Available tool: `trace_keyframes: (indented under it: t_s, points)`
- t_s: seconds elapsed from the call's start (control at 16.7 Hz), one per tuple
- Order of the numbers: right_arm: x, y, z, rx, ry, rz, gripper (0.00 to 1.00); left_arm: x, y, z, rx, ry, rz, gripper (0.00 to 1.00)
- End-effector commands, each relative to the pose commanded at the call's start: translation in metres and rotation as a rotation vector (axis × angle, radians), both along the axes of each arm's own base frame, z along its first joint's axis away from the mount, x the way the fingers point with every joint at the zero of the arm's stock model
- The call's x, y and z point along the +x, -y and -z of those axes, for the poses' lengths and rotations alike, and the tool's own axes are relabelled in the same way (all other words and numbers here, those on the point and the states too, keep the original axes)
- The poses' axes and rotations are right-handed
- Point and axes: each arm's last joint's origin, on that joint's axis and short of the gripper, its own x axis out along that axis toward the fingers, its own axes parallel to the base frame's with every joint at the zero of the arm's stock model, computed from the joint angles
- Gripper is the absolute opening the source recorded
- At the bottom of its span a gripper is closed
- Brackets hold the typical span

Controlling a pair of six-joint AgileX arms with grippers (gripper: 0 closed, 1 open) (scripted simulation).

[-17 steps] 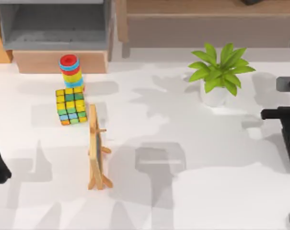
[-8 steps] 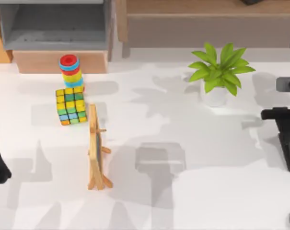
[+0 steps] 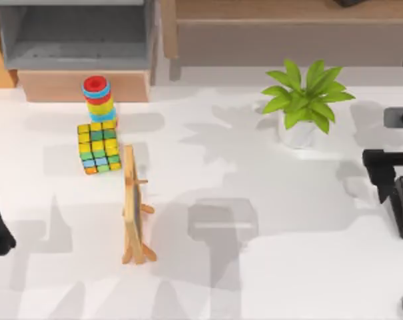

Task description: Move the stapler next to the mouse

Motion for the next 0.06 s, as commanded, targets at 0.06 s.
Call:
trace_keyframes:
  t_s: [0.06]
  points:
    - [0.0, 0.0, 0.0, 0.0, 0.0, 0.0, 1.0, 0.0, 0.0, 0.0, 0.0, 0.0, 0.0, 1.0]
